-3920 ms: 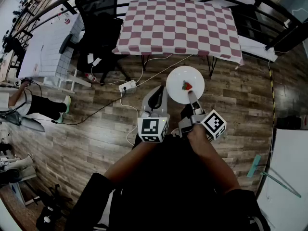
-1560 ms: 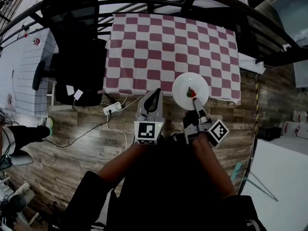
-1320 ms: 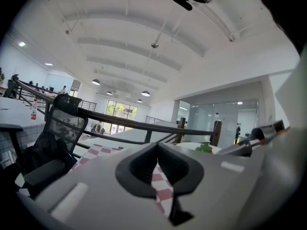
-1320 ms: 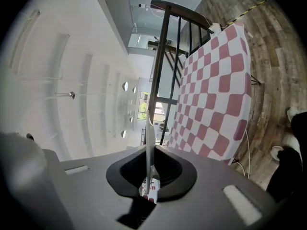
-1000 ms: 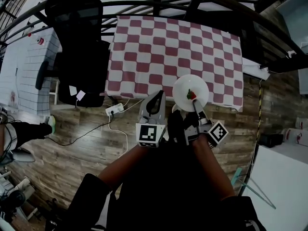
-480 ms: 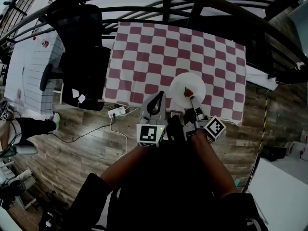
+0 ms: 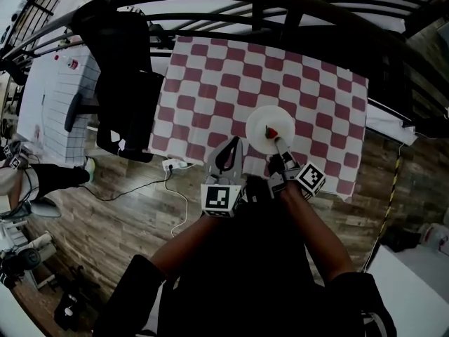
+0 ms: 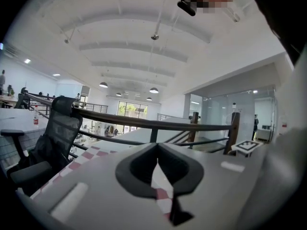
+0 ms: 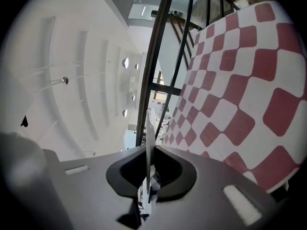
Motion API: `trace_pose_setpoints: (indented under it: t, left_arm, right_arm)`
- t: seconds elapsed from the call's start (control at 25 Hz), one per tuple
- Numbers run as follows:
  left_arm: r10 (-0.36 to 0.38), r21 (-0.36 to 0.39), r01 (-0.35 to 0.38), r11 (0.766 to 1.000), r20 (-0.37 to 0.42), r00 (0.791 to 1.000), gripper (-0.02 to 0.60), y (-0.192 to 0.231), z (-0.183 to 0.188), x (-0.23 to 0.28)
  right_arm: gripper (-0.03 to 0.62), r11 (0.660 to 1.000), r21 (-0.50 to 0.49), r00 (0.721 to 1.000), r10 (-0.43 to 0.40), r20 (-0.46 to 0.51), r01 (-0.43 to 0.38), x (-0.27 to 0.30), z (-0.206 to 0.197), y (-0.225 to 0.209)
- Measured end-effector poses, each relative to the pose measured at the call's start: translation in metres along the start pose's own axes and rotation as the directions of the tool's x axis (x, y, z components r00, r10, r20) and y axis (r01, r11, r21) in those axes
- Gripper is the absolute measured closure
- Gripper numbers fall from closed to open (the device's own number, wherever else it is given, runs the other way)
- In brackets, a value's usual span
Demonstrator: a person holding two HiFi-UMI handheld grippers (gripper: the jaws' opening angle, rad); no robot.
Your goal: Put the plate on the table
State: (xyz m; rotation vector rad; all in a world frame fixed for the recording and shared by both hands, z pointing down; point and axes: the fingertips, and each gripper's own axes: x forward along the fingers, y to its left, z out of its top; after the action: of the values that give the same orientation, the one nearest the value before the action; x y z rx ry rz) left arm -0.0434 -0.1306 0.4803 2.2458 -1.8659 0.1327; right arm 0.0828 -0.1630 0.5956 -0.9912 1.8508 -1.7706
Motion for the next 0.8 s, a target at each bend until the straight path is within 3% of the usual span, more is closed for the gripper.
trace_pose_setpoints:
  t: [0.2, 0.32, 0.52, 0.8]
  left_arm:
    - [0.049, -0.009, -0.049, 0.999, -0.007, 0.999, 0.572, 0.005, -0.001, 0.007]
    - [0.083, 0.003, -0.083, 0.997, -0.027, 0.996, 0.572, 0.012, -0.01, 0.009]
    - [0.142, -0.001, -0.142, 0.99, -0.047, 0.989, 0.572, 0.026, -0.013, 0.006]
    - [0.143, -0.02, -0.145, 0.989, -0.053, 0.988, 0.572, 0.028, -0.013, 0.023]
  right_arm:
    - [0.577, 1.0, 0.016, 0.999, -0.023, -0.044, 0.024, 0.018, 0.008, -0.024]
    - [0.577, 0.995, -0.068, 0.993, -0.084, -0.082, 0.079, 0.025, 0.012, -0.048]
    - [0.577, 0.996, -0.08, 0.993, 0.042, -0.107, -0.051, 0.052, 0.018, -0.065]
    - [0.577, 0.995, -0.098, 0.988, 0.004, -0.153, -0.019, 0.067, 0.02, -0.107]
